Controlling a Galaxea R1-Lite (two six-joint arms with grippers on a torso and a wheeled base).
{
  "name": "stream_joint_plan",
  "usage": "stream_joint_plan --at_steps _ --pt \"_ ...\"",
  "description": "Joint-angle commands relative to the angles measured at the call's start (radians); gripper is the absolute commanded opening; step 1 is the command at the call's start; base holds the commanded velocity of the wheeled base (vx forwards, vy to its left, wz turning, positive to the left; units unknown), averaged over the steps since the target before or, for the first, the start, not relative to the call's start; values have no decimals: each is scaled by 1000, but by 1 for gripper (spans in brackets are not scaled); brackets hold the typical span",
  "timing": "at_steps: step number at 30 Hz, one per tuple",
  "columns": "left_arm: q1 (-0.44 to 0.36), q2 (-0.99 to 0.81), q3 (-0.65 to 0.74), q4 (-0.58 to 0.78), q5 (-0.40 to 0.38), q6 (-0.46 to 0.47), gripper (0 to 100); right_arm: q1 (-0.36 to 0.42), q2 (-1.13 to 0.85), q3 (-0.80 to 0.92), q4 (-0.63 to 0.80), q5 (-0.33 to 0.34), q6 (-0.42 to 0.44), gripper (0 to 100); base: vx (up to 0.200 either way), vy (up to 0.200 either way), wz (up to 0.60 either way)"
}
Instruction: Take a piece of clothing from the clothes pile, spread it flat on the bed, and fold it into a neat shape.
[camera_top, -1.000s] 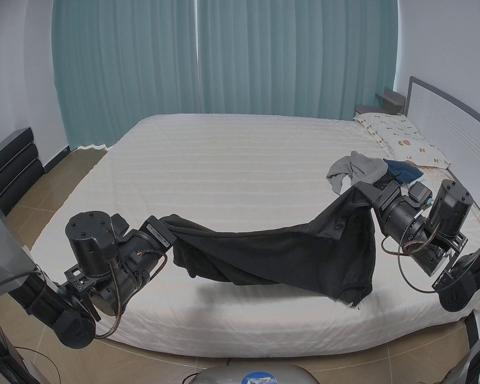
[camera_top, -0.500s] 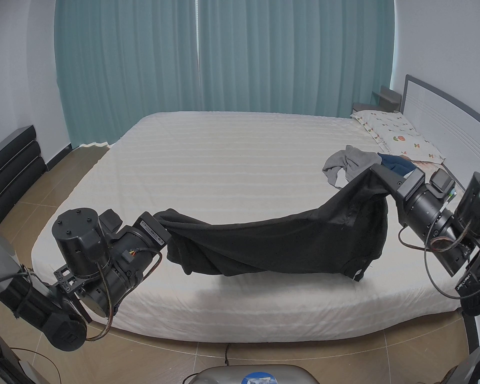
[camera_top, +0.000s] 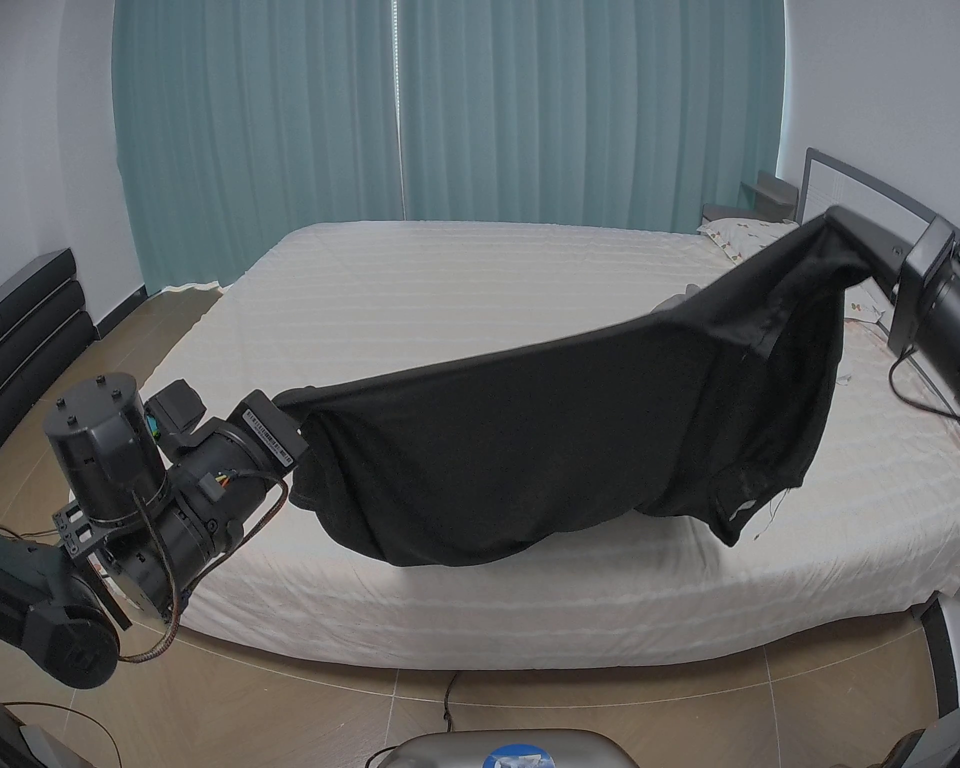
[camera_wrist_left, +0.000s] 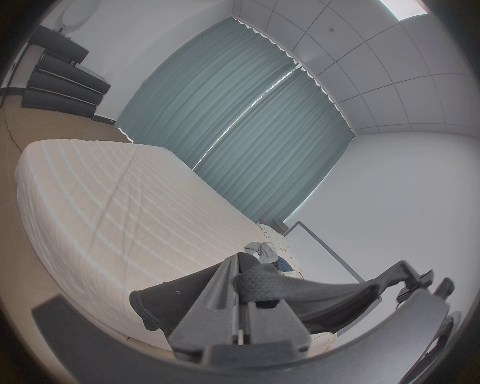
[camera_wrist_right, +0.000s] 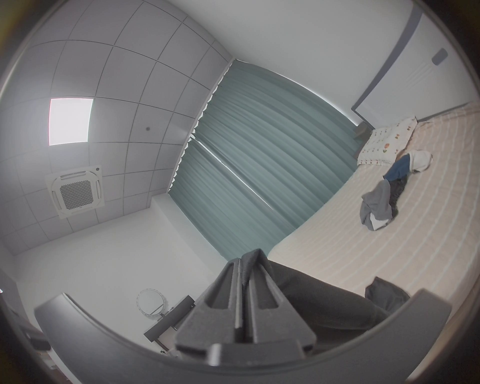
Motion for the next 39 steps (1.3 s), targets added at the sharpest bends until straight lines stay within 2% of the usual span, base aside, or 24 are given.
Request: stream_joint_plan --at_steps 1,5,11,13,20,33,39 --pt "36 -39 -127 154 9 11 0 -6 -58 -255 208 1 -14 0 0 0 0" --pt "75 -34 -213 233 -2 9 0 -38 24 -355 270 1 -26 0 100 0 0" --pt "110 26 -339 372 -74 -4 0 -78 234 -399 253 1 -59 0 200 0 0" --pt "118 50 -354 369 -84 -9 0 -88 275 -399 243 2 -69 0 200 0 0" --pt "187 222 -483 366 -98 -14 0 -153 527 -427 12 -2 -83 0 200 0 0" --pt "196 540 -678 363 -104 -47 0 -177 815 -549 -66 -1 -88 0 200 0 0" --pt "190 699 -761 314 -100 -73 0 -179 986 -542 -178 -7 -88 0 0 0 0"
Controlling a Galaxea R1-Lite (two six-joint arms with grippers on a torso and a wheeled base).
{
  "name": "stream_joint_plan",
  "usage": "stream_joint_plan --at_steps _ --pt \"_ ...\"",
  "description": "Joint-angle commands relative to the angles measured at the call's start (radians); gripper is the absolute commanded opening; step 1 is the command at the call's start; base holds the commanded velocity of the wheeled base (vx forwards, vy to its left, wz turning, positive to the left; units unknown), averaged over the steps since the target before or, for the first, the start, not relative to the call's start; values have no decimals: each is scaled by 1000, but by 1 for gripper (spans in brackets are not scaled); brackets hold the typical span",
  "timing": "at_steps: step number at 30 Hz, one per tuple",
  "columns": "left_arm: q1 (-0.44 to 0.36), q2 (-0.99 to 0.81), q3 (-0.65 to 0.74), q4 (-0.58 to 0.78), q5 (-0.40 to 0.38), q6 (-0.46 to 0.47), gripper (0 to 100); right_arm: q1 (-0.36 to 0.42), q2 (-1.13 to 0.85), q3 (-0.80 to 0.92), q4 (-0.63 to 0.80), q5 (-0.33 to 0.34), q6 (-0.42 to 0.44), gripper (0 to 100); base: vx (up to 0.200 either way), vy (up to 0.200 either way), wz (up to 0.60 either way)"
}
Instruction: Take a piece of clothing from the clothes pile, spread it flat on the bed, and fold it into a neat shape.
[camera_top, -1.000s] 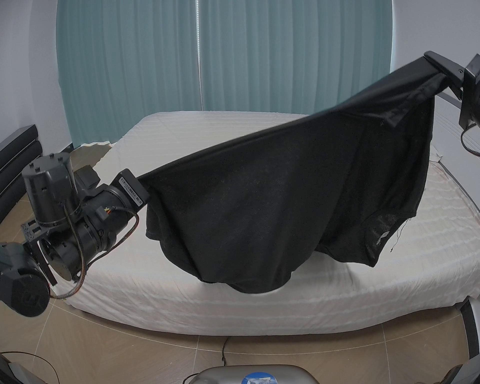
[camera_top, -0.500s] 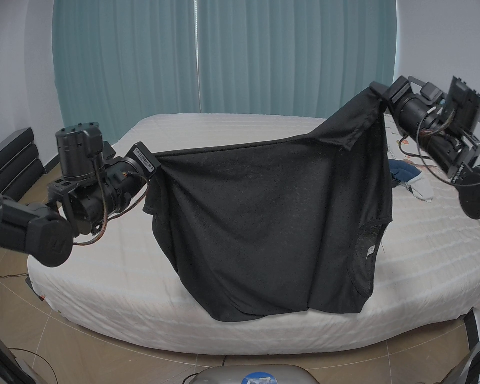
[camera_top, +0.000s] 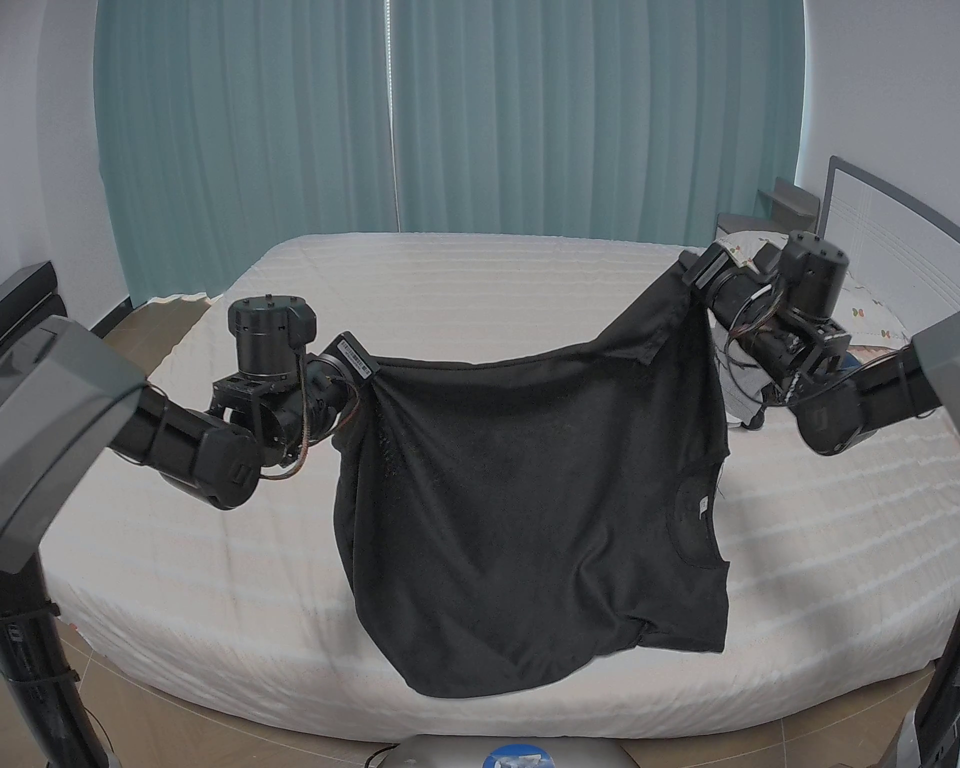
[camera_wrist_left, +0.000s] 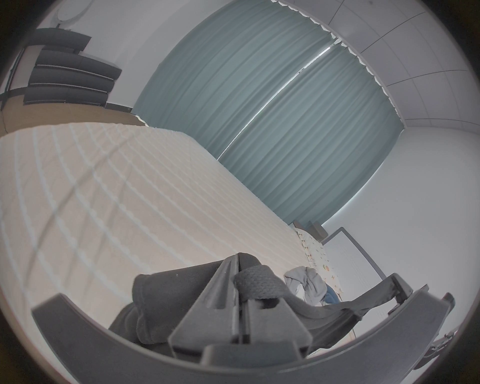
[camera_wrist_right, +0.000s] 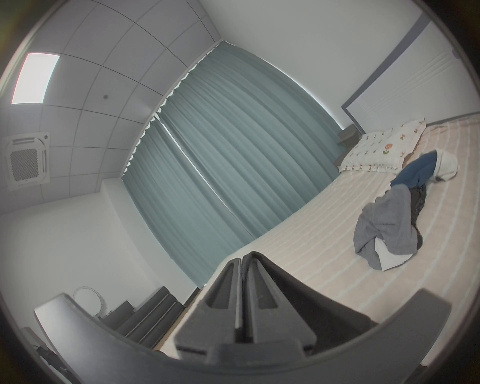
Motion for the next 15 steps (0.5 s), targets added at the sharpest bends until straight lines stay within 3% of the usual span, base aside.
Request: stream_joint_plan --at_steps 1,7,8,10,11,15 --pt "-3 200 -89 -36 4 -24 0 -5 218 -12 -77 -6 2 0 0 0 0" --pt "2 251 -109 -54 7 -67 0 -8 289 -18 -108 -48 -1 0 0 0 0" --pt "2 263 -112 -56 7 -67 100 -7 300 -18 -108 -46 0 0 0 0 0" --pt "0 285 -118 -57 7 -67 100 -5 336 -21 -109 -48 -1 0 0 0 0" --pt "0 292 -124 -57 7 -67 100 -5 358 -28 -109 -48 -1 100 0 0 0" --pt "6 322 -139 -57 11 -66 100 -10 424 -52 -111 -65 -4 100 0 0 0"
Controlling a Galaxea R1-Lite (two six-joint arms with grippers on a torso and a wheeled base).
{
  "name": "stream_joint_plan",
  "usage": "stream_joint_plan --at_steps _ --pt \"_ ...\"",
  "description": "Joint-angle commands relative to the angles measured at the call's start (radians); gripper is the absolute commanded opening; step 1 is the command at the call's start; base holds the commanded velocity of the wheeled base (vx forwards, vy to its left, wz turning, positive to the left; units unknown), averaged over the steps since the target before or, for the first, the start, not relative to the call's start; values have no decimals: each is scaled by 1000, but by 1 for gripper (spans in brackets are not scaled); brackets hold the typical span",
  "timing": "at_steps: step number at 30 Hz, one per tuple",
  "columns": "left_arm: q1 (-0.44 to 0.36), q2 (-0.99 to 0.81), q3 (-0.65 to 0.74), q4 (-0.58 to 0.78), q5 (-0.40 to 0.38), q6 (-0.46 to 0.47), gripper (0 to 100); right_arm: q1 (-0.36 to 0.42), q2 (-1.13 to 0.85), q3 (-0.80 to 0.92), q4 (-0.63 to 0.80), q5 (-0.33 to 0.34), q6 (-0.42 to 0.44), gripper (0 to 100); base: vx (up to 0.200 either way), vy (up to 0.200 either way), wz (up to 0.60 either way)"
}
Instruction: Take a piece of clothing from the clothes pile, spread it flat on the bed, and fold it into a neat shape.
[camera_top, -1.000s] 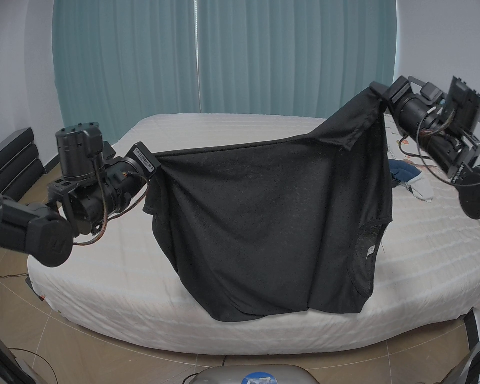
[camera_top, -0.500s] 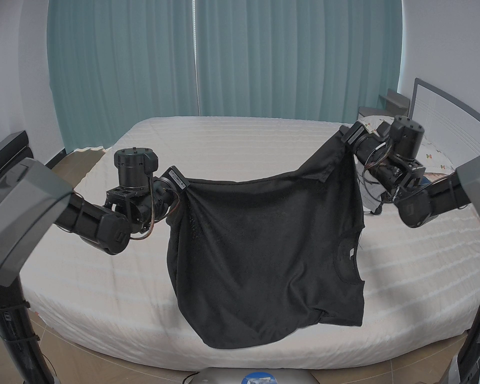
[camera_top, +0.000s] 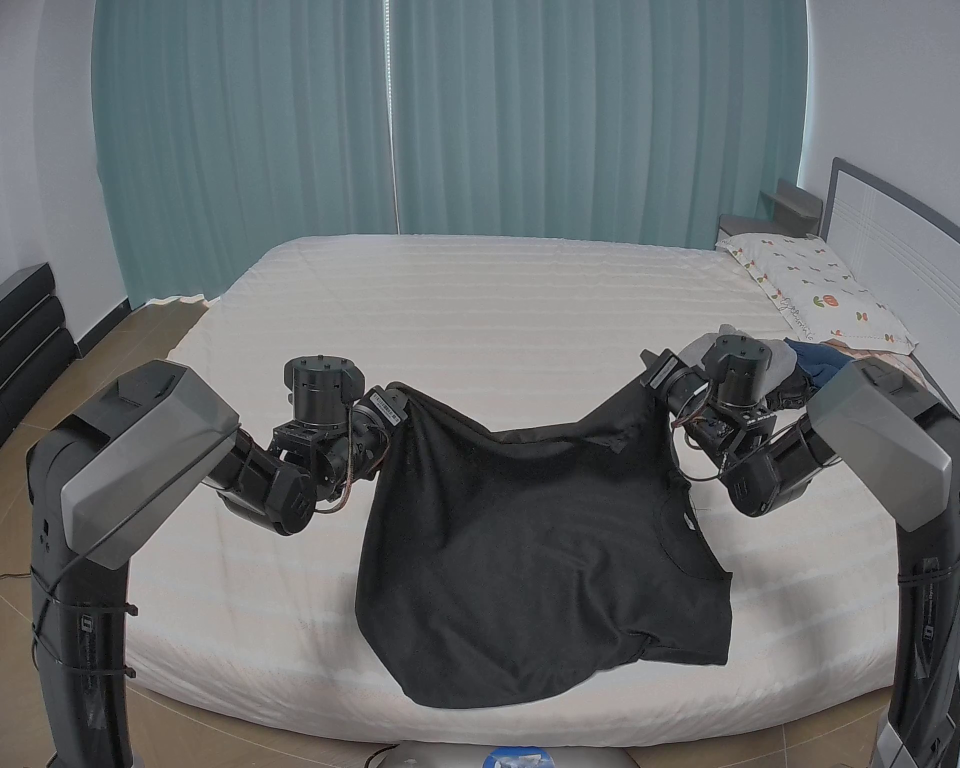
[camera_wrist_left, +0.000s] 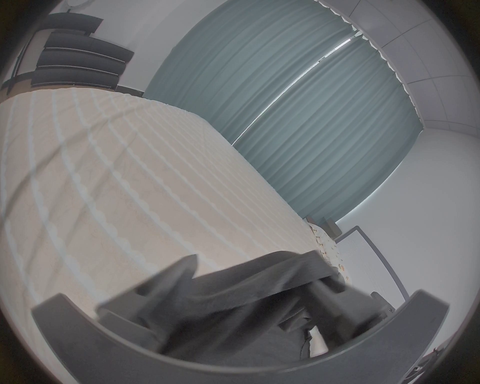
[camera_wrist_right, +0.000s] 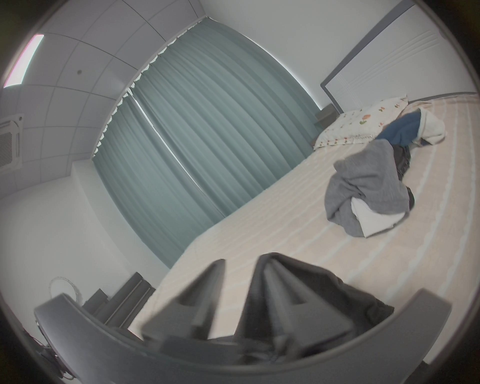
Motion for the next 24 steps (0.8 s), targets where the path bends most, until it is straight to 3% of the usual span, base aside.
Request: stream_joint_plan --at_steps 1,7,17,20,24 --pt "8 69 -24 0 10 0 100 -6 109 -14 1 -11 -6 100 0 0 0" --pt "22 118 -25 7 35 3 100 -18 132 38 34 -12 -16 100 0 0 0" --pt "99 89 24 97 10 33 100 -113 68 115 78 14 -41 100 0 0 0" --pt "123 48 24 76 -16 19 100 -123 42 159 71 43 -35 100 0 0 0" --pt "159 5 2 22 -28 -75 100 -132 -47 271 54 103 19 100 0 0 0"
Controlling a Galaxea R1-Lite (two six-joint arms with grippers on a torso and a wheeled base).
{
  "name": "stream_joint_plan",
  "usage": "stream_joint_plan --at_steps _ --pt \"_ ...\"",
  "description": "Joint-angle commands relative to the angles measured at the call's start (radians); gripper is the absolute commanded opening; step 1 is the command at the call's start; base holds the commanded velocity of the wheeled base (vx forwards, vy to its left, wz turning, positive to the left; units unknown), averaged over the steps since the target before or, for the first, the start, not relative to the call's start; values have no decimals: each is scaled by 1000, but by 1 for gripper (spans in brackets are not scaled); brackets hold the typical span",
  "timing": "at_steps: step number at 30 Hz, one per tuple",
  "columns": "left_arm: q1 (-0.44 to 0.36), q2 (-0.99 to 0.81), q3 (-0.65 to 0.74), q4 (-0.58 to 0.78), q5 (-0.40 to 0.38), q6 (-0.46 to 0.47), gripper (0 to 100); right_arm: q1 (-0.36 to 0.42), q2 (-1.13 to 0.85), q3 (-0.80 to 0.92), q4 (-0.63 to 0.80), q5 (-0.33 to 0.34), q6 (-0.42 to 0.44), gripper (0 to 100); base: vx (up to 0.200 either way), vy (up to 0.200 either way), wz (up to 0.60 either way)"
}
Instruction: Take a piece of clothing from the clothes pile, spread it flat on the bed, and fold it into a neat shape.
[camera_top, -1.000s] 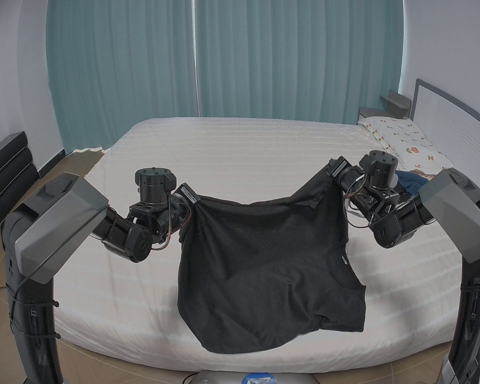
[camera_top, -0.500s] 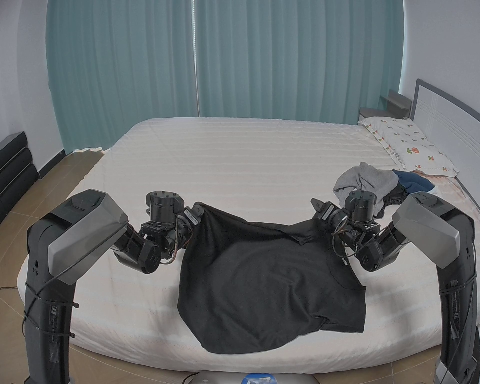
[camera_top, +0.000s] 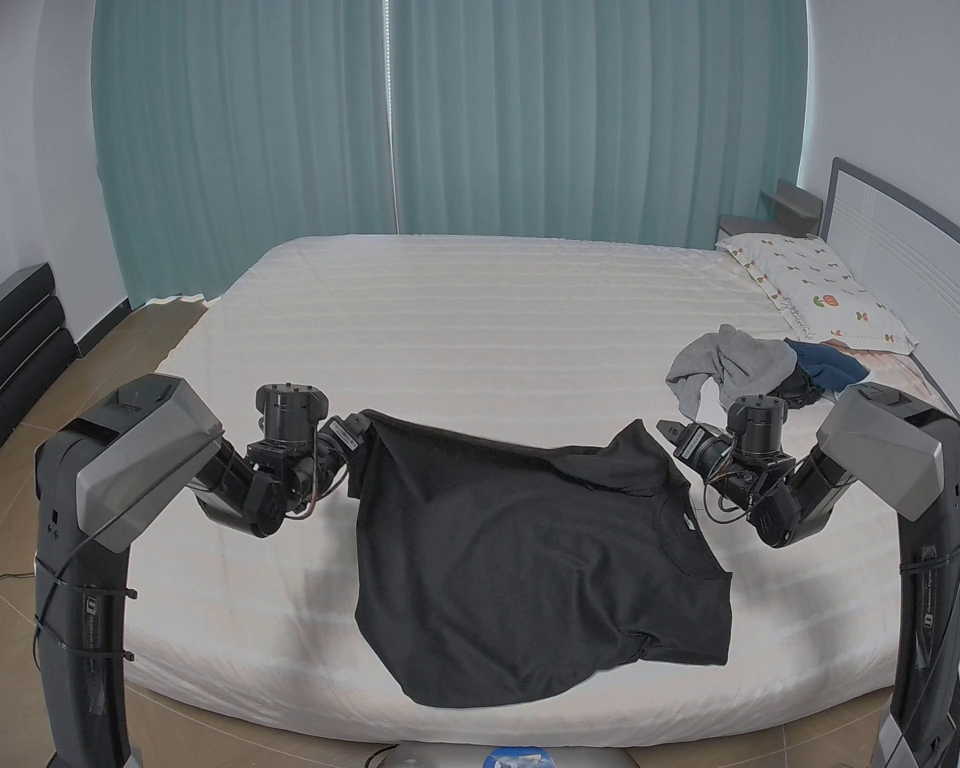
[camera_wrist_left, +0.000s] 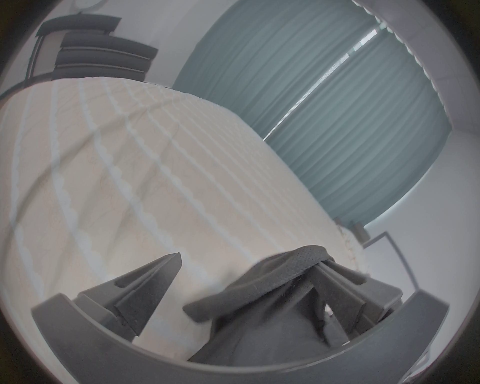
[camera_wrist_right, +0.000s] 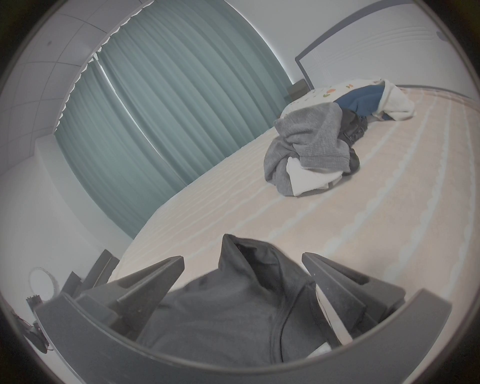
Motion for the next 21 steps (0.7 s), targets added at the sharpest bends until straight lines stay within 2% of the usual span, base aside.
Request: stream_joint_plan --at_steps 1,4,7,11,13,16,17,21 --pt "42 -65 -12 -30 -20 -53 100 -15 -119 128 -20 52 58 100 0 0 0" --pt "51 -48 -29 -42 -30 -53 100 -15 -159 204 -43 85 86 100 0 0 0" --pt "56 41 -146 -28 -52 -47 100 -13 -172 287 -82 94 104 100 0 0 0" --pt "36 150 -331 39 -6 -25 100 -7 -157 356 -142 101 109 100 0 0 0" --pt "20 177 -410 69 45 -38 100 -7 -136 399 -181 104 109 100 0 0 0" --pt "3 202 -448 72 98 -70 100 -7 -105 427 -225 112 125 100 0 0 0" --pt "-4 211 -466 69 137 -81 100 -7 -82 438 -256 120 158 100 0 0 0" --pt "-23 205 -431 79 141 -79 100 -4 -64 451 -288 123 193 100 0 0 0"
